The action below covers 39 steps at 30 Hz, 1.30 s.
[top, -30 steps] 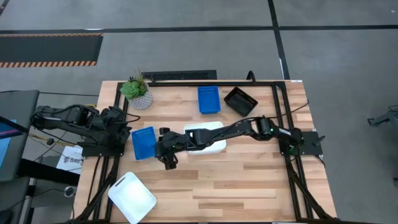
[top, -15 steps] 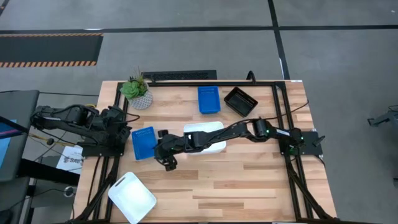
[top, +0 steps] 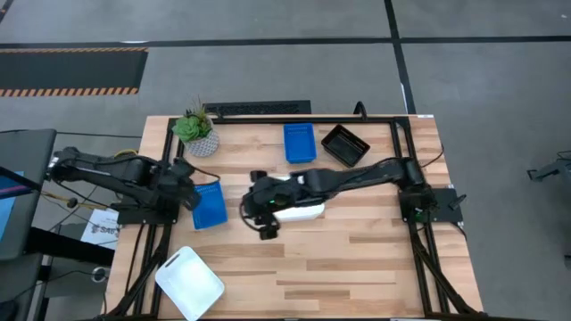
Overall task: Stack baskets by color
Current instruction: Move the blue bin toward the center of the table
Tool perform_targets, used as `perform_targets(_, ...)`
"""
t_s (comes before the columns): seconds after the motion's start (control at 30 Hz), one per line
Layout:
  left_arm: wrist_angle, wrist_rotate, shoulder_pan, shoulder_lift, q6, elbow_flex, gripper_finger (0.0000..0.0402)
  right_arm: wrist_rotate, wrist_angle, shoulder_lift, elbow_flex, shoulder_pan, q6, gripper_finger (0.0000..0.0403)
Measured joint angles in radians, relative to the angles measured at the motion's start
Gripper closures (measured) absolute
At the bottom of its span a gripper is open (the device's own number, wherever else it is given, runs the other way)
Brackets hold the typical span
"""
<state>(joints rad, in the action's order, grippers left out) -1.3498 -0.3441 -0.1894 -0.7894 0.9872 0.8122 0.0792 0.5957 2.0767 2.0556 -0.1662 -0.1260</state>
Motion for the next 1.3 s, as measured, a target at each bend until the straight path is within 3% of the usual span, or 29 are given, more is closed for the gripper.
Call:
perform_targets(0.13,0.037,-0.021,0.000,-0.084,-0.030,0.000,0.0395,0.000,0.110,-0.082,0.000,-0.021,0.064,0.0223)
perform_targets(0.43,-0.027,0.131,-0.024,-0.172,0.030,-0.004,0.0401,0.004,0.230,-0.137,-0.002,-0.095,0.127,0.0237)
perform_targets(0.6,0.019,0.228,-0.050,-0.172,0.104,-0.086,0.0401,0.051,0.268,-0.128,-0.002,-0.123,0.130,0.0244)
perform_targets(0.97,0.021,0.228,-0.072,-0.187,0.145,-0.094,0.0401,0.064,0.291,-0.125,-0.002,-0.126,0.136,0.0250)
perform_targets(1.3,0.001,0.248,-0.073,-0.388,0.052,-0.027,0.0401,0.063,0.305,-0.125,-0.002,-0.127,0.137,0.0253)
